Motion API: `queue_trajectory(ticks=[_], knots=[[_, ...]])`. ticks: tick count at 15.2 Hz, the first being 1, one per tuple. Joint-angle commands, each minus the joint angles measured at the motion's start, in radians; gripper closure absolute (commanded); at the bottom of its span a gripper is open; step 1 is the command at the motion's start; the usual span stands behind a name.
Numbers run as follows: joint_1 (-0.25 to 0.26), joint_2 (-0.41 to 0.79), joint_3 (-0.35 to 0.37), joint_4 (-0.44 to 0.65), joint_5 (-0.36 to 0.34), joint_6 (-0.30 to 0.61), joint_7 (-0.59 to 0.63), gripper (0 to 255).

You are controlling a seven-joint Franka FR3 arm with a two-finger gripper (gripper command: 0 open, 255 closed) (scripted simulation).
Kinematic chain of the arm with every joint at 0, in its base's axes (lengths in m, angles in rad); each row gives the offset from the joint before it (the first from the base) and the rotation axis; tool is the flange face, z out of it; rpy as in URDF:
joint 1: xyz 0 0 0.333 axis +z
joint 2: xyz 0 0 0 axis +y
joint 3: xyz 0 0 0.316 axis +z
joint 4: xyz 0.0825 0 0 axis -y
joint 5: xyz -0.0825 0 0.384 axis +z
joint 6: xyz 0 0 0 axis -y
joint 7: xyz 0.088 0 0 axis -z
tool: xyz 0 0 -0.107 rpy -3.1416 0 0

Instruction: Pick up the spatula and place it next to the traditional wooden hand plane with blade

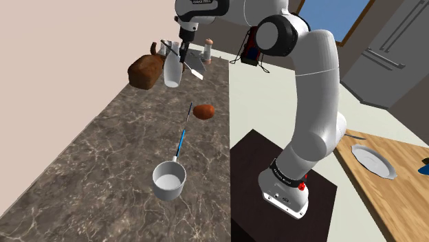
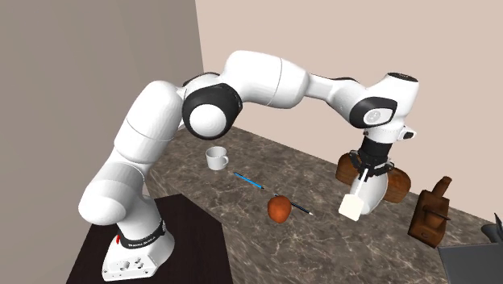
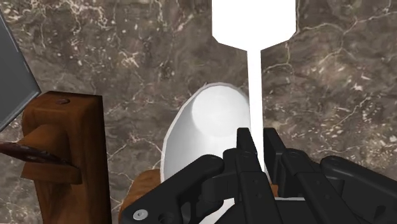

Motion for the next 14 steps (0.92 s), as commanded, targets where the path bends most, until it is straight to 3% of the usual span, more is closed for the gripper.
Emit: queue_trajectory(ticks=[1,14], knots=[[-0.001,0.008,0.0,-0.014,0.001,0.023,-0.002,255],[-0.001,0.061,0.001,-0.104,0.004,0.165,-0.01,255]])
